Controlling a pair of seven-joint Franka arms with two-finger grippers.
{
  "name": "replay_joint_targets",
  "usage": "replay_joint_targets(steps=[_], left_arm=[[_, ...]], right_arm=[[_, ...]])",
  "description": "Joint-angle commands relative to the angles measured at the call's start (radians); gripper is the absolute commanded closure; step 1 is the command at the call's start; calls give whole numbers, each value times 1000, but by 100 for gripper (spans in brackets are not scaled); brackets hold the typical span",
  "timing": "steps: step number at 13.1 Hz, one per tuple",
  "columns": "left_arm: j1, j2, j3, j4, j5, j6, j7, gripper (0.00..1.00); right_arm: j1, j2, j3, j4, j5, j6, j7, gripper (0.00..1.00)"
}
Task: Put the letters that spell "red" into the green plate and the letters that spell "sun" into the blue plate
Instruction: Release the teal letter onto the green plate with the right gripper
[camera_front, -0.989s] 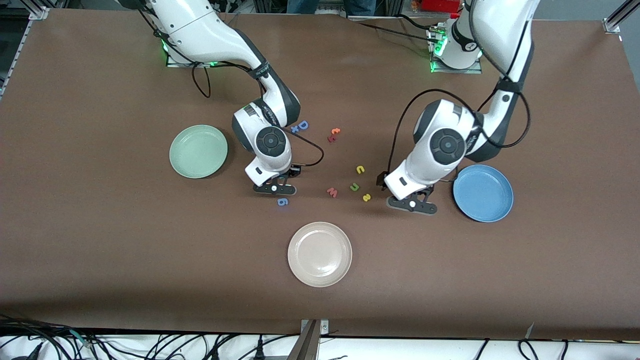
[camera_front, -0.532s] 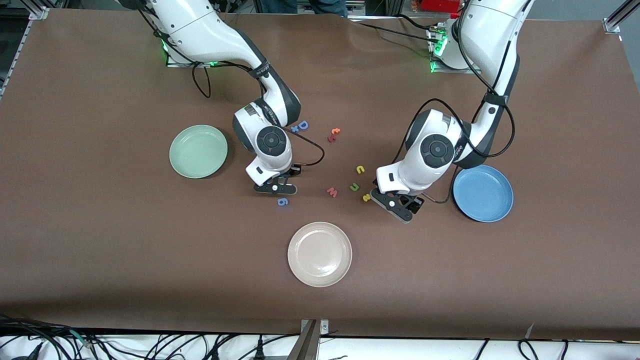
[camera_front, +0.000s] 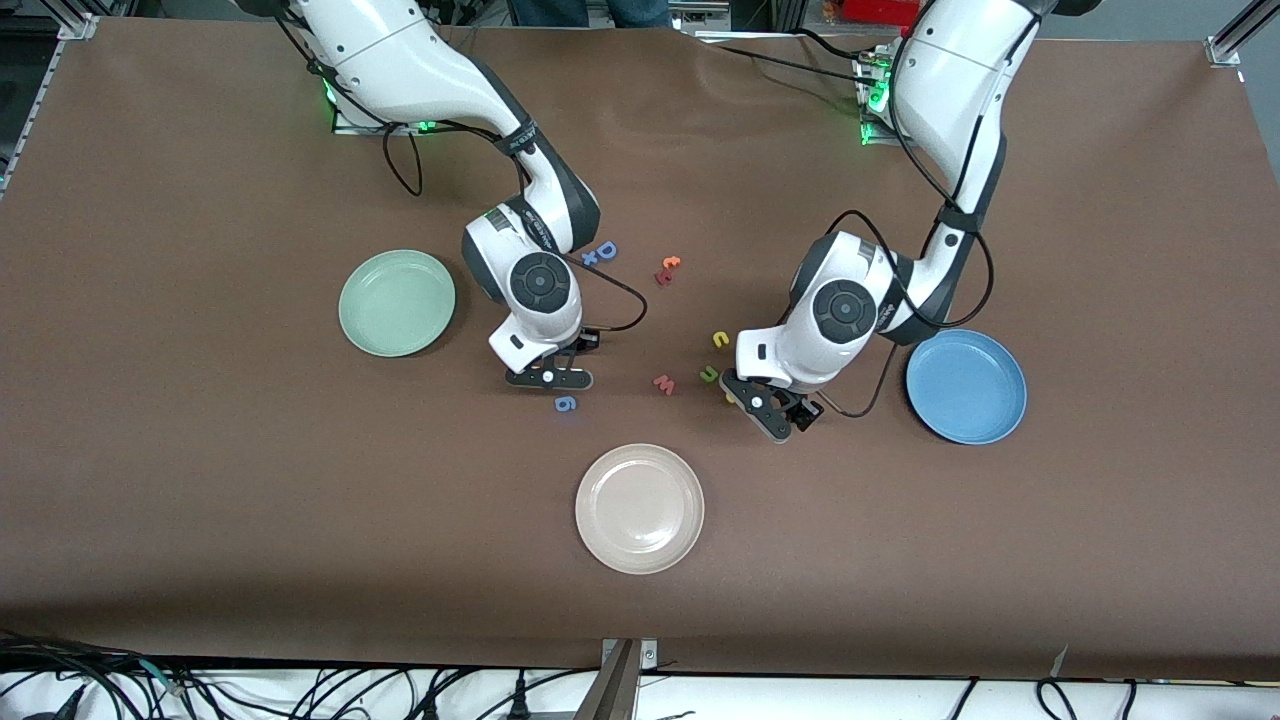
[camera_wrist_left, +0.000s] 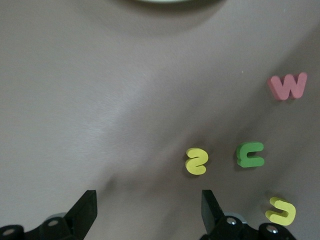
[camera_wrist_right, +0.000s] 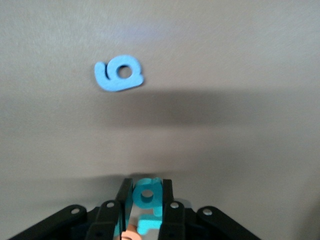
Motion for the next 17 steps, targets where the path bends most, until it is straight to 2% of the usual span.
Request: replay_joint_targets(steps=[1, 5, 7, 9, 11, 13, 15, 16, 17], left_arm=[[-30, 24, 8, 10, 2, 11, 19, 13], [-46, 55, 10, 11, 3, 13, 17, 15], [-49, 64, 12, 11, 6, 21, 16, 15], [-52, 72, 13, 11, 8, 40, 17, 18], [-60, 69, 13, 17, 8, 59, 17, 17], [-63, 73, 13, 25, 6, 91, 17, 15], [-64, 78, 15, 25, 6, 108, 17, 15], [-66, 81, 15, 25, 8, 113, 17, 15], [-70, 86, 15, 25, 8, 113, 19, 15]], right_arm=[[-68, -107, -2, -11, 15, -120, -83, 87], [-143, -209, -87, -49, 18, -242, -259, 87], [-189, -278, -110, -125, 23, -281, -323, 86], [-205, -341, -144, -257, 23, -257, -353, 86], [-203, -361, -147, -374, 23, -234, -354, 86], [-203, -378, -147, -496, 23, -133, -356, 86], [-203, -375, -147, -621, 21, 30, -354, 86], [-202, -368, -146, -641, 21, 71, -354, 84], [-203, -368, -146, -638, 21, 64, -353, 66]])
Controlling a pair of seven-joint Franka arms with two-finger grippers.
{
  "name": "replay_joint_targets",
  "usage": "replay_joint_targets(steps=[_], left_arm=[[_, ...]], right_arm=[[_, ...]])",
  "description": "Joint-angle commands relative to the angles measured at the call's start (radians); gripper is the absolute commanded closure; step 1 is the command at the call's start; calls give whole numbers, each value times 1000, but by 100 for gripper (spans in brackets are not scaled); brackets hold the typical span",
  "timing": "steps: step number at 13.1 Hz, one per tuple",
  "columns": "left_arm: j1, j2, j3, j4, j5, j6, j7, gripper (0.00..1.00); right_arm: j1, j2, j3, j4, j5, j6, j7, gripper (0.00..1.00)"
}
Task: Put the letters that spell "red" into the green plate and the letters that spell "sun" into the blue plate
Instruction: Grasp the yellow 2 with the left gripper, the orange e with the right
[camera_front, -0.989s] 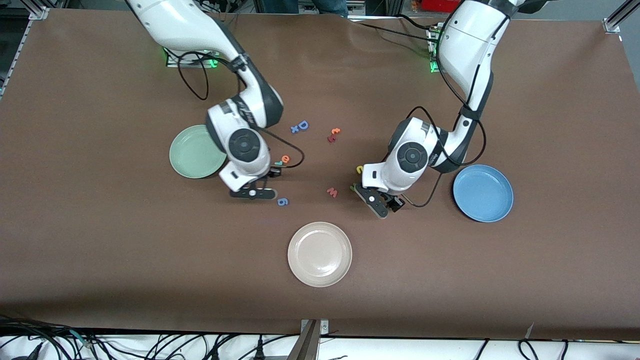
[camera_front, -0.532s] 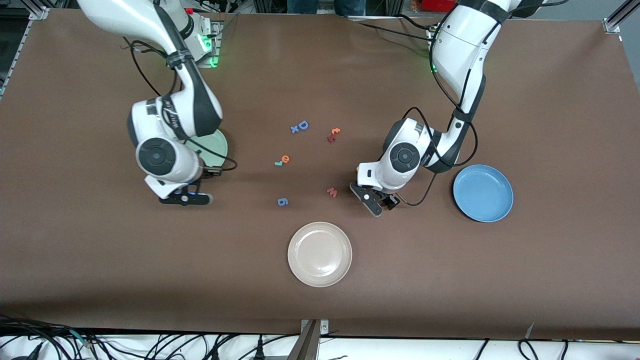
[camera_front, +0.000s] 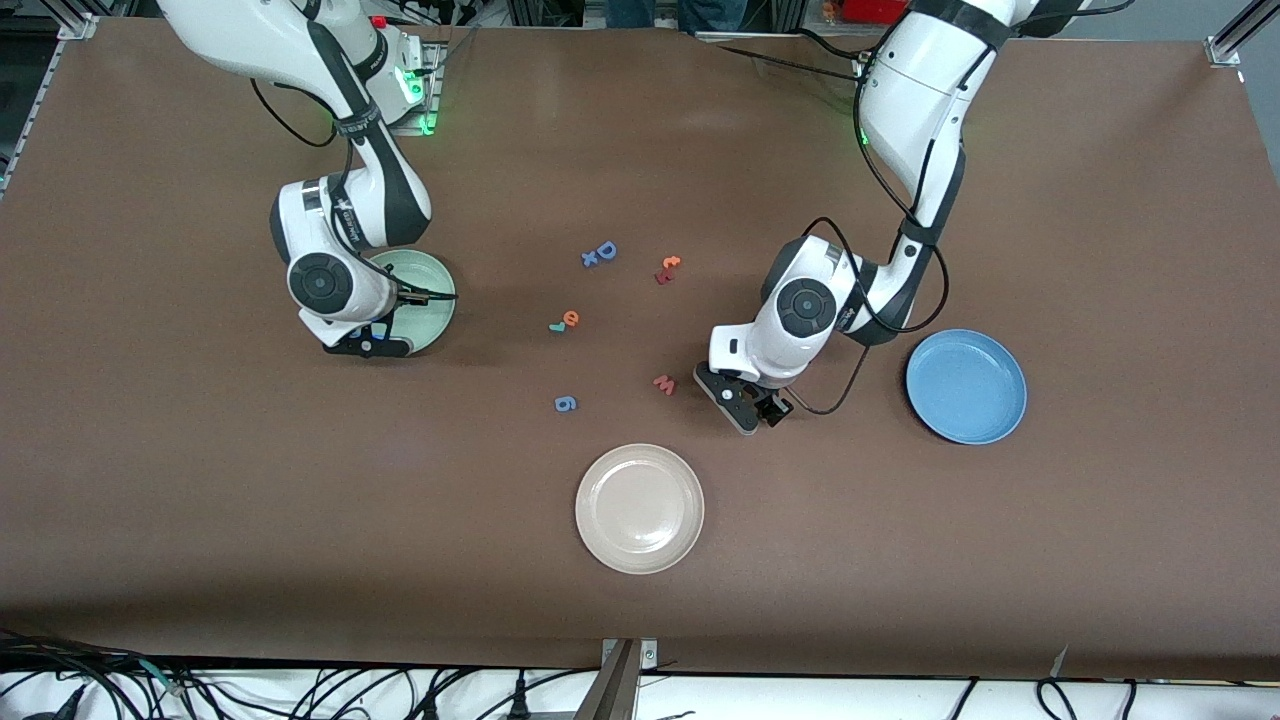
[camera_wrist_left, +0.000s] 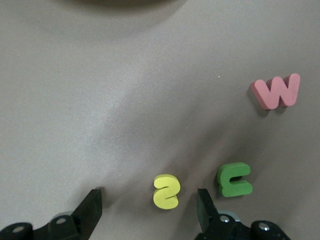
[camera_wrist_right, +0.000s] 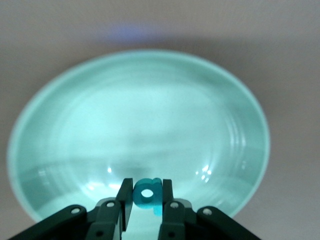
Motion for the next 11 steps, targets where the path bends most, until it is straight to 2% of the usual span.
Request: replay_joint_targets(steps=[1, 2, 3, 4, 5, 7, 9, 11], left_arm=[[-19, 26, 14, 22, 8, 13, 16, 15], [-20, 31, 14, 22, 8, 14, 16, 15], [-22, 34, 14, 22, 8, 29, 16, 17], [-25, 40, 14, 22, 8, 34, 22, 22], [-25, 42, 16, 22, 8, 36, 25, 36], [-25, 43, 17, 22, 8, 36, 30, 57], [-25, 43, 17, 22, 9, 36, 30, 69], [-25, 45, 19, 22, 9, 36, 33, 76]], right_arm=[[5, -46, 0, -49, 17, 21, 2, 24], [3, -45, 0, -44, 17, 19, 5, 0], [5, -51, 0, -37, 17, 18, 5, 0], [5, -60, 1, -20, 17, 5, 6, 0], [9, -63, 6, 23, 19, -43, 43, 1], [23, -49, 72, 147, 17, -139, 236, 1], [41, -3, 130, 232, 17, -141, 463, 1], [73, 53, 159, 299, 17, -121, 647, 1]])
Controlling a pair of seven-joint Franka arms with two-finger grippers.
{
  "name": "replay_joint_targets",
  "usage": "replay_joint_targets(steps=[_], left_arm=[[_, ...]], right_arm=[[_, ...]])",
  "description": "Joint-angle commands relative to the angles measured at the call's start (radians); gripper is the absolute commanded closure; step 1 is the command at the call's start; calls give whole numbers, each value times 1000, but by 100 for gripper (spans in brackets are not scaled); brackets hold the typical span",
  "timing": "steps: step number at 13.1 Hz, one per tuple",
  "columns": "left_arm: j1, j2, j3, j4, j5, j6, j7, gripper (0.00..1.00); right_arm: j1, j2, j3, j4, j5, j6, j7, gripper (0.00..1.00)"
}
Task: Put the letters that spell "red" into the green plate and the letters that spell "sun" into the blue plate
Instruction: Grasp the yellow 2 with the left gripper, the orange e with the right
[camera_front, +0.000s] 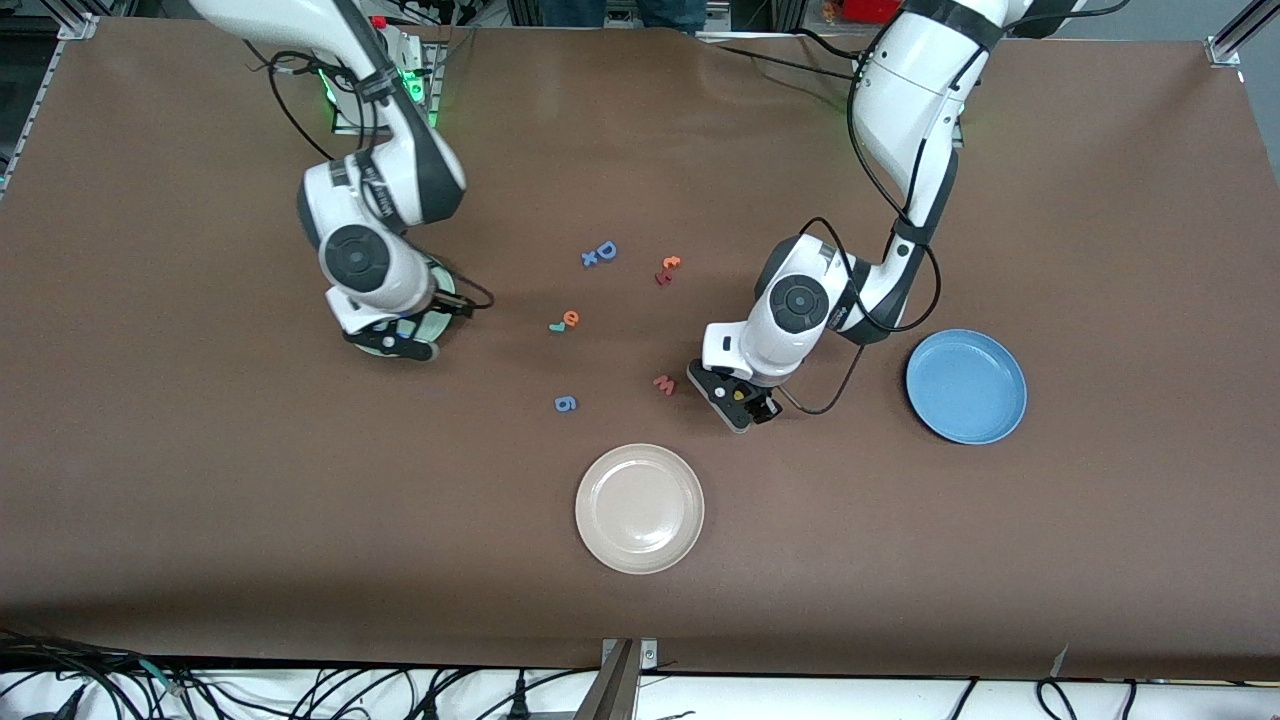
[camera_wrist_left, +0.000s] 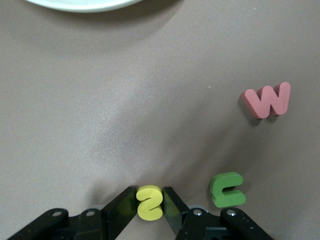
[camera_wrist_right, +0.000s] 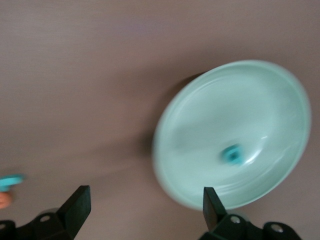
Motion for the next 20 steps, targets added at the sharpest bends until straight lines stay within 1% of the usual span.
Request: replay_joint_targets(steps=[1, 2, 3, 4, 5, 6, 7, 8, 10, 11, 13, 15, 17, 20], left_arm=[[-9, 38, 16, 15, 9, 19, 27, 87], [-9, 36, 18, 15, 8, 19, 27, 88], [-8, 35, 27, 15, 8, 19, 27, 92], [-6, 26, 51, 15, 2, 16, 27, 96], [-3, 13, 70, 17, -3, 10, 39, 97], [3, 10, 76, 17, -6, 7, 64, 100], [7, 4, 81, 15, -27, 5, 84, 100], [14, -5, 99, 15, -74, -16, 105, 100], [20, -37, 134, 15, -161, -108, 116, 100], [29, -51, 157, 15, -173, -151, 116, 100], [58, -79, 171, 12, -220, -223, 112, 100], [70, -97, 215, 12, -299, -323, 112, 94], [73, -115, 272, 2, -300, -397, 116, 93], [84, -128, 338, 0, -275, -503, 118, 93]], right_arm=[[54, 114, 23, 121, 12, 13, 249, 1], [85, 149, 21, 160, 12, 29, 333, 1], [109, 185, 23, 192, 12, 49, 407, 1], [132, 217, 21, 212, 11, 81, 469, 4], [154, 240, 23, 221, 11, 115, 506, 14], [169, 255, 21, 228, 9, 138, 520, 27], [175, 265, 21, 228, 11, 154, 521, 38], [177, 269, 23, 229, 12, 171, 526, 45], [178, 279, 23, 235, 12, 197, 552, 45], [186, 285, 23, 240, 14, 201, 554, 45], [203, 298, 23, 249, 12, 203, 599, 45], [224, 306, 23, 240, 14, 229, 607, 45], [229, 311, 23, 235, 19, 231, 621, 46], [232, 311, 23, 226, 17, 229, 621, 46]])
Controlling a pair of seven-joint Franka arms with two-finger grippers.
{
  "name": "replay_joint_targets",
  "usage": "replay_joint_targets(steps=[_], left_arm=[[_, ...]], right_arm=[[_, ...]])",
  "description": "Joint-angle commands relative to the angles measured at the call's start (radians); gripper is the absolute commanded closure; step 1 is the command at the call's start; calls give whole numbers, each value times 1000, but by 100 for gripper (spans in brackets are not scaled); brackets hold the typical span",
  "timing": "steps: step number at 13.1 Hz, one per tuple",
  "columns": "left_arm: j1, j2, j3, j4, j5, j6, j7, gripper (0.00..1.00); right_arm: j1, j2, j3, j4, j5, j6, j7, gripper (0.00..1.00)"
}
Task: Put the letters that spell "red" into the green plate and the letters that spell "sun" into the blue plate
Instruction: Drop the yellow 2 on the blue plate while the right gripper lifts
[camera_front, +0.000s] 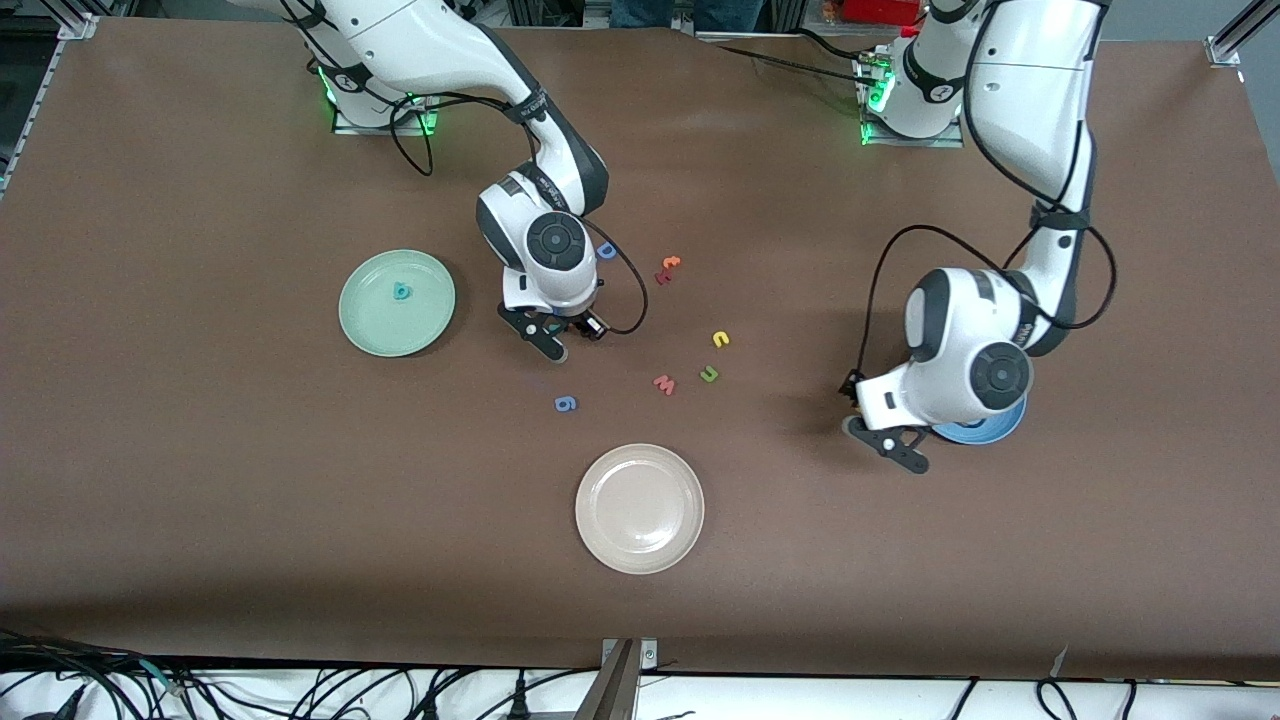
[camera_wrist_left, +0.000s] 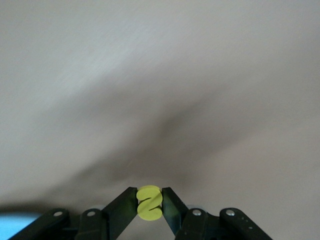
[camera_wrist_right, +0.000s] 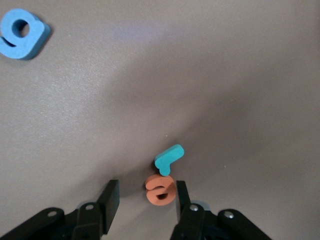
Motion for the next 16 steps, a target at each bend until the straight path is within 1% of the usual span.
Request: replay_joint_targets(steps=[1, 3, 5, 6, 8, 11, 12, 13, 14, 15, 16], left_arm=[[2, -27, 41, -25, 23, -56, 28, 93], [17, -27, 58, -48, 60, -56, 26, 93], [19, -21, 85, -87, 60, -55, 37, 92], [29, -18, 92, -94, 60, -53, 60, 91], [58, -9, 93, -106, 60, -49, 100, 89], [71, 2, 93, -111, 60, -41, 101, 89], [71, 5, 93, -111, 60, -35, 101, 84], [71, 8, 93, -109, 60, -30, 101, 60], [71, 13, 93, -111, 60, -15, 101, 4], [71, 10, 93, -109, 60, -13, 101, 0], [69, -1, 92, -106, 62, -16, 101, 0]], right_arm=[[7, 10, -5, 8, 16, 2, 9, 46], [7, 8, -7, -6, 15, 4, 9, 46], [6, 7, -8, -13, 15, 2, 7, 46], [6, 7, -8, -15, 15, 2, 7, 48], [6, 7, -8, -15, 15, 2, 7, 58], [6, 7, -8, -16, 15, -3, 9, 76], [6, 7, -8, -15, 15, -4, 9, 81], [6, 7, -8, -15, 15, -6, 7, 85], [6, 4, -8, -12, 15, -7, 6, 85], [6, -1, -8, -6, 15, -9, -4, 85], [6, -16, -11, -3, 13, -24, -13, 85]])
